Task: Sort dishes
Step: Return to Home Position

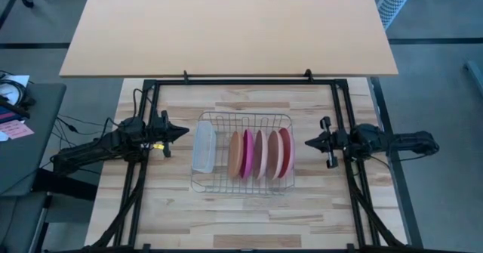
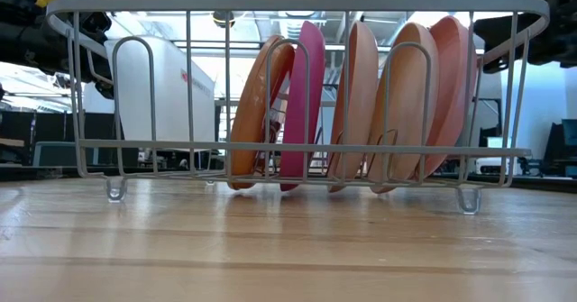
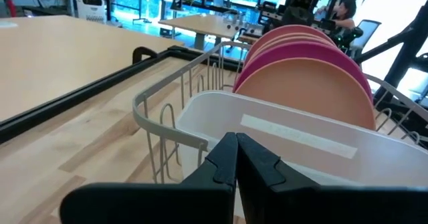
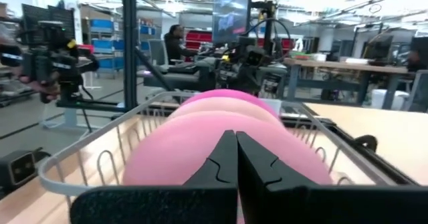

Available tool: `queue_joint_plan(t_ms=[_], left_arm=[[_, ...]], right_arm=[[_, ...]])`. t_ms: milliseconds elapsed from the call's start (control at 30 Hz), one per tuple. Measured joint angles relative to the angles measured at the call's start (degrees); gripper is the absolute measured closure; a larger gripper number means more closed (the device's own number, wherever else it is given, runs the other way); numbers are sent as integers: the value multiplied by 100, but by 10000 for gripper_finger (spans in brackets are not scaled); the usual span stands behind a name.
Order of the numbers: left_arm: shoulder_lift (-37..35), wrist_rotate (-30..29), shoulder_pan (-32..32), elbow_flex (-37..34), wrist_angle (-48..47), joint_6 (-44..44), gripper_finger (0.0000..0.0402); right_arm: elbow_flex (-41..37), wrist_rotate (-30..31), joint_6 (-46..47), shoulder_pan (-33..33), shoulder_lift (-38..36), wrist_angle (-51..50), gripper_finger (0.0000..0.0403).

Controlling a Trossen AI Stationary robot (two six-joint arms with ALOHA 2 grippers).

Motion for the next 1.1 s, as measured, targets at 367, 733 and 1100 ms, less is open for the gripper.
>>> queue_joint_plan(t_ms=[367, 733, 1100], left_arm=[[0, -4, 0, -2, 10, 222, 401], [-2, -4, 7, -7, 42, 575, 401], [4, 66, 7, -360, 1044, 795, 401]], right_arm=[[-2, -789, 72, -945, 0, -157, 403], [-2, -1251, 312, -1055, 7, -378, 403], [-2, -1248, 312, -1061, 28, -387, 392]])
